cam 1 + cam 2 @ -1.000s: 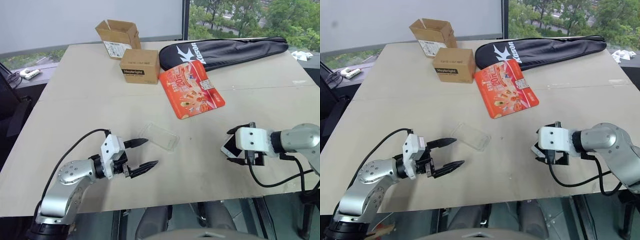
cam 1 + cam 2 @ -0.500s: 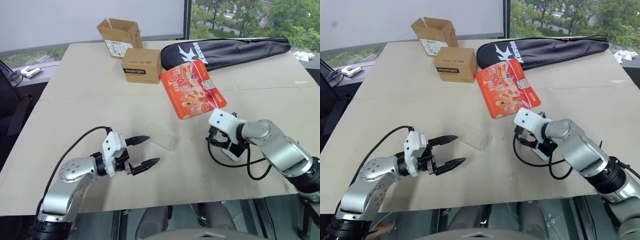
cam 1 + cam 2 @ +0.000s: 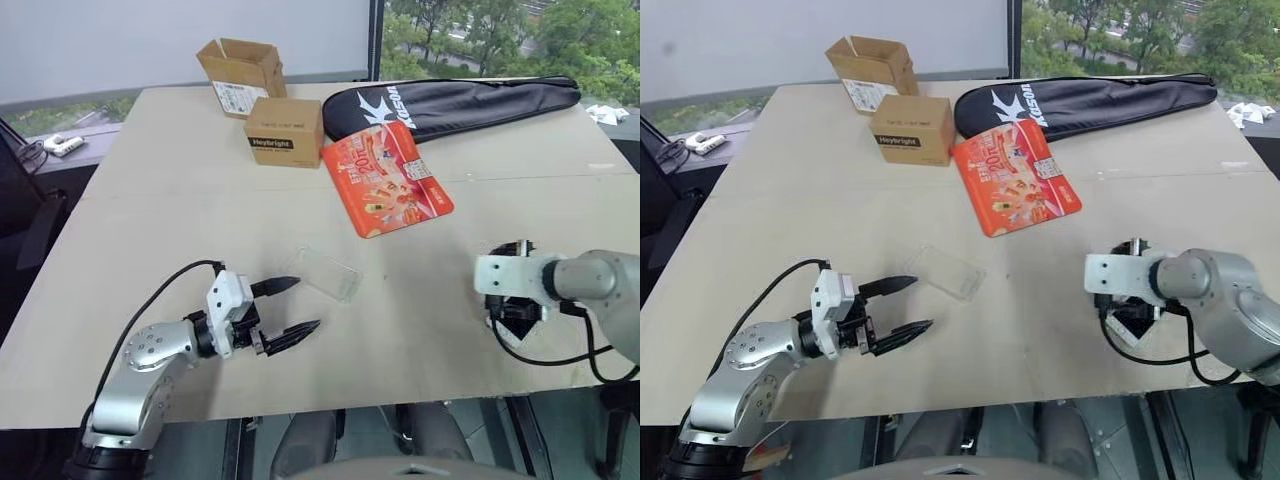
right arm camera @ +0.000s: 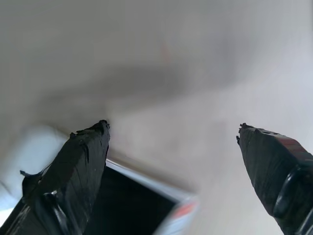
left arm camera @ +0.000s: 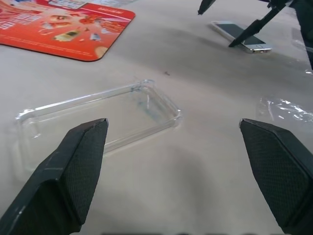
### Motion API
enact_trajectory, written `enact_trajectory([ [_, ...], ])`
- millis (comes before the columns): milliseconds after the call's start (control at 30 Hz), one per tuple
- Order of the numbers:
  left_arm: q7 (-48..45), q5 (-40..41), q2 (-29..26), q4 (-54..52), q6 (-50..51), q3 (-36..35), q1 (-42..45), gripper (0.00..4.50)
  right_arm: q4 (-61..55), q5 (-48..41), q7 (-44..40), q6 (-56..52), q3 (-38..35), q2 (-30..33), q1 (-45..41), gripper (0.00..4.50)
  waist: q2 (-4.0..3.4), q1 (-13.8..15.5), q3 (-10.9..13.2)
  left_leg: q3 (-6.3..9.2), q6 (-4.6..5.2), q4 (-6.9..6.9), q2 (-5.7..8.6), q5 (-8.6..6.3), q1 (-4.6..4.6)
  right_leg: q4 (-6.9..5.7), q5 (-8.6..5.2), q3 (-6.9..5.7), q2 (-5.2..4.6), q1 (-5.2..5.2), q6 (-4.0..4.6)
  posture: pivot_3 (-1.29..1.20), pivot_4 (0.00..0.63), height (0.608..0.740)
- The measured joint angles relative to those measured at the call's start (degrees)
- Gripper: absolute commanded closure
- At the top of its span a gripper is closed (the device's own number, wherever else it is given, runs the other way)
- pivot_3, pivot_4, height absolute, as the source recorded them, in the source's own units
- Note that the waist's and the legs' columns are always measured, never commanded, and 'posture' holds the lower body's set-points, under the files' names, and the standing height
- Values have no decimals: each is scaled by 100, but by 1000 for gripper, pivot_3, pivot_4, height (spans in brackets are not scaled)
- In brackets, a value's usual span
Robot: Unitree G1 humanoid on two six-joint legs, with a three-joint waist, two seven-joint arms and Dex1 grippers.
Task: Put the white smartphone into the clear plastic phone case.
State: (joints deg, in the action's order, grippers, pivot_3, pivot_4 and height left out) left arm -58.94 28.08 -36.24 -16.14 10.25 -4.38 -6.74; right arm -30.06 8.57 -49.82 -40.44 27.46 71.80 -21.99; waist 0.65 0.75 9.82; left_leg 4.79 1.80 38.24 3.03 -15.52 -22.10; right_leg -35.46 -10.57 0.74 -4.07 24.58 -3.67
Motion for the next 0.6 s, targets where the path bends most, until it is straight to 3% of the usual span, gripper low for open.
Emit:
enact_trajectory([
  [167,-71,1,-25,124,-65,-1,15,48,362,204,3,609,-344,89,180,0,-4,-25,2,-7,-1,-2,-7,0,2,-5,0,8,4,5,1,0,150,740],
  [200,-97,1,-42,129,-83,-7,4,48,338,-42,-42,403,-599,-193,197,0,1,-31,2,-5,0,-4,-9,0,2,-5,1,8,5,4,1,0,150,740],
  [233,-126,1,-61,176,-97,-6,10,48,53,-735,-99,-263,-1154,-1040,180,0,7,-56,4,-5,0,-3,-14,0,3,-8,2,12,10,5,1,0,150,740],
  [300,-157,2,-68,181,-116,-2,43,48,-520,-1573,-337,-750,-1536,-1508,285,0,-2,-33,9,0,1,-3,-13,-1,2,-11,2,6,9,5,1,0,150,740],
  [433,-219,3,-101,259,-149,-17,9,48,-1262,-2225,-943,-618,-2048,-1027,1286,0,-1,102,9,11,15,4,0,-9,-14,11,1,-14,-2,-1,0,0,150,740],
  [533,-226,3,-119,334,-157,-20,38,48,-1246,-1966,-1244,84,-2063,-251,2242,0,0,114,9,-4,18,8,2,-11,-15,16,1,0,-5,0,0,0,150,740],
  [600,-231,3,-120,337,-158,-10,83,48,-1039,-1678,-1202,460,-2063,-104,2357,0,4,66,8,-16,18,10,-3,-11,-8,13,-2,4,-4,0,2,0,150,740],
])
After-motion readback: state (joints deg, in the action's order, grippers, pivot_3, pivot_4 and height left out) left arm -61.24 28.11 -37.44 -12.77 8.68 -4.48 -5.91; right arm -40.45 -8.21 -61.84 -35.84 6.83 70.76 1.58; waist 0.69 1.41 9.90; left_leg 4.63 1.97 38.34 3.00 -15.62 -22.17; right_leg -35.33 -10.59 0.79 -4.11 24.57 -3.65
